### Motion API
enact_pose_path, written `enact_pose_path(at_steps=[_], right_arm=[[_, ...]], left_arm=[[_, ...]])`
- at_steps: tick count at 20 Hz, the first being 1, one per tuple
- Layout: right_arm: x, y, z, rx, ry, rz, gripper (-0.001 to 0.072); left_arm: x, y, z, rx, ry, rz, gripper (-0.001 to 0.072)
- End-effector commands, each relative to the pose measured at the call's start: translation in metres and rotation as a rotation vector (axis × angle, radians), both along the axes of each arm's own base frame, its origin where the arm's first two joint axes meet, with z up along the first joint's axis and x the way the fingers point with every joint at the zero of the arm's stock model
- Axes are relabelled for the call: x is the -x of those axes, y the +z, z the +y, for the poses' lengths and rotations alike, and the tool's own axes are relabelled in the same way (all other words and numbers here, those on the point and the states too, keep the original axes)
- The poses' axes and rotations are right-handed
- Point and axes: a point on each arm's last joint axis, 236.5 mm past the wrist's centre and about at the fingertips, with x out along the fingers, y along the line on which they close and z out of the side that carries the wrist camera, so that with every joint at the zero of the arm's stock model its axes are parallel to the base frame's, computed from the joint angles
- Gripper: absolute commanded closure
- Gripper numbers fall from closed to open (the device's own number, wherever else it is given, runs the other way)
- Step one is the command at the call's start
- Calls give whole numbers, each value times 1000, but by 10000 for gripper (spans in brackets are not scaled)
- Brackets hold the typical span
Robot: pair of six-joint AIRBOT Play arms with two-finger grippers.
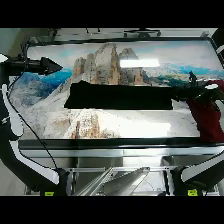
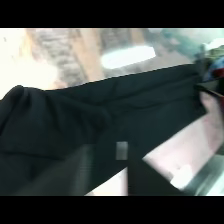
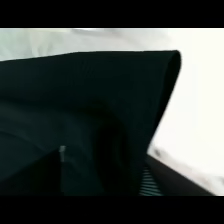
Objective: Fold the shirts.
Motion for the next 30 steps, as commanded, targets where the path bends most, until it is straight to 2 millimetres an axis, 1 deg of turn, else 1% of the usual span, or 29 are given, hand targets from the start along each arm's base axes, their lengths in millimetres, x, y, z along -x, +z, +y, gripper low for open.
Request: enact_pose_path(at_steps=[1, 2, 3, 4, 5, 7, 8, 9, 10, 12, 14, 15, 16, 18, 20, 22, 23, 24, 25, 26, 27, 28, 29, 30], right_arm=[[1, 0, 2, -4, 6, 3, 375], [2, 0, 3, -9, 10, 5, 529], [2, 1, 3, -11, 10, 5, 624], [1, 1, 3, -16, 1, 12, 695], [1, 2, 3, -20, -3, 12, 697], [0, 4, 4, -25, -12, 14, 698], [-1, 7, 3, -28, -19, 16, 698], [-1, 16, 5, -34, -13, 4, 699], [-1, 29, 11, -59, 0, -12, 698], [0, 71, 25, -117, 56, -64, 699], [1, 124, 36, -152, 108, -142, 699], [0, 148, 38, -158, 114, -175, 698], [-1, 171, 40, -153, 127, -209, 699], [3, 209, 44, -153, 175, -250, 699], [6, 234, 47, -161, 208, -262, 699], [6, 251, 49, -170, 213, -271, 699], [6, 256, 52, -177, 218, -274, 699], [6, 260, 56, -194, 218, -274, 699], [6, 260, 60, -201, 220, -266, 699], [7, 260, 68, -204, 235, -264, 699], [8, 260, 77, -207, 254, -262, 699], [8, 260, 88, -209, 271, -261, 699], [6, 261, 103, -208, 285, -270, 699], [2, 262, 120, -204, 296, -284, 698]], left_arm=[[7, -33, -10, -82, 17, 46, 689], [12, -46, -22, -79, -4, 74, 689], [17, -59, -36, -83, -26, 96, 689], [21, -70, -52, -84, -52, 106, 689], [24, -81, -71, -92, -81, 102, 689], [25, -95, -114, -118, -137, 54, 689], [24, -100, -137, -129, -151, 29, 689], [22, -108, -161, -136, -165, 11, 689], [22, -116, -184, -136, -183, 10, 689], [27, -136, -234, -127, -239, 36, 691], [33, -151, -279, -117, -293, 55, 691], [37, -157, -300, -111, -313, 61, 692], [40, -162, -318, -106, -328, 65, 691], [45, -177, -351, -91, -335, 88, 691], [51, -192, -373, -81, -319, 114, 691], [57, -200, -388, -50, -294, 129, 690], [55, -196, -393, -13, -274, 136, 690], [51, -187, -393, 25, -261, 144, 690], [49, -168, -392, 82, -265, 159, 691], [49, -143, -388, 147, -290, 168, 690], [50, -109, -376, 206, -333, 162, 691], [50, -76, -355, 236, -368, 136, 692], [47, -51, -330, 232, -374, 105, 694], [43, -25, -300, 236, -351, 82, 694]])
